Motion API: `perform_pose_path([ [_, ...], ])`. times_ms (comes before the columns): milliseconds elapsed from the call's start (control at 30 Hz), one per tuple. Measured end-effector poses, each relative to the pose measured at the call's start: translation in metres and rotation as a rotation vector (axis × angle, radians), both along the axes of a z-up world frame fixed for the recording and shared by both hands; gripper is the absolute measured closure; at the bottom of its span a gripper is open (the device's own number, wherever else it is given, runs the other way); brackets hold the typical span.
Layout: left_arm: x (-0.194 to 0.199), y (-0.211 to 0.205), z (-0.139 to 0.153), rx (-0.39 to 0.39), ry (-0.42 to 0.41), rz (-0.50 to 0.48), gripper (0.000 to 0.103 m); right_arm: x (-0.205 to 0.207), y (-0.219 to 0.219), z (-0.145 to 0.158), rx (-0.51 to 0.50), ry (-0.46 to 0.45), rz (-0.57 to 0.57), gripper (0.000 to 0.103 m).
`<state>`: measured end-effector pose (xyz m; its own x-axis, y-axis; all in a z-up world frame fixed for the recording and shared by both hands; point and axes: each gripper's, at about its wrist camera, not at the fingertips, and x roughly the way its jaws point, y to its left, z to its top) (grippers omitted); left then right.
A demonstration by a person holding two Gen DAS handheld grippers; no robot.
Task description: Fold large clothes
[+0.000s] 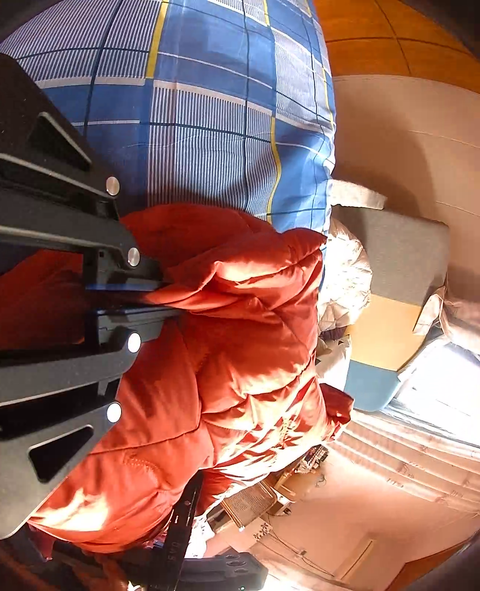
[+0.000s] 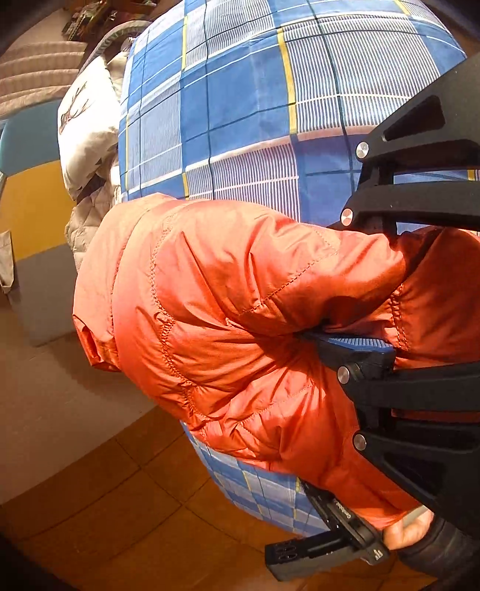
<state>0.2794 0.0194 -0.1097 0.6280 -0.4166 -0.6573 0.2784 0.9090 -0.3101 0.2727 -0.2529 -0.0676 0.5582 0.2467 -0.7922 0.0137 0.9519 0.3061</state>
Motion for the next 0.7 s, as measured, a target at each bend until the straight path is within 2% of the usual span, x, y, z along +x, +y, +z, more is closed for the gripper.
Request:
perform_pose_path([
  [33, -0.001, -0.003, 0.0, 0.005, 0.002, 0.005, 0.098, -0.001, 0.0, -0.003, -0.005, -0.001, -0.009, 0.063],
  [100, -0.005, -0.009, -0.001, 0.041, -0.011, 0.017, 0.098, -0.009, 0.001, -0.004, -0.052, -0.012, -0.027, 0.051],
  [233, -0.016, -0.017, -0.001, 0.042, -0.006, 0.031, 0.097, -0.016, 0.007, 0.005, -0.126, -0.018, -0.085, 0.033],
  [267, -0.017, -0.017, 0.001, 0.045, -0.004, 0.032, 0.097, -0.017, 0.009, 0.009, -0.177, -0.019, -0.114, 0.022],
  [367, -0.017, -0.016, 0.004, 0.048, -0.006, 0.051, 0.094, -0.027, 0.022, 0.028, -0.284, -0.079, -0.183, 0.021],
  [467, -0.02, -0.015, 0.006, 0.038, -0.004, 0.067, 0.092, -0.045, 0.04, 0.041, -0.318, -0.143, -0.201, 0.021],
  [633, -0.02, -0.016, 0.006, 0.067, 0.004, 0.094, 0.089, -0.056, 0.076, 0.033, -0.363, -0.216, -0.164, 0.021],
  [700, -0.022, -0.019, 0.005, 0.087, -0.003, 0.104, 0.089, -0.052, 0.088, 0.023, -0.39, -0.21, -0.148, 0.021],
])
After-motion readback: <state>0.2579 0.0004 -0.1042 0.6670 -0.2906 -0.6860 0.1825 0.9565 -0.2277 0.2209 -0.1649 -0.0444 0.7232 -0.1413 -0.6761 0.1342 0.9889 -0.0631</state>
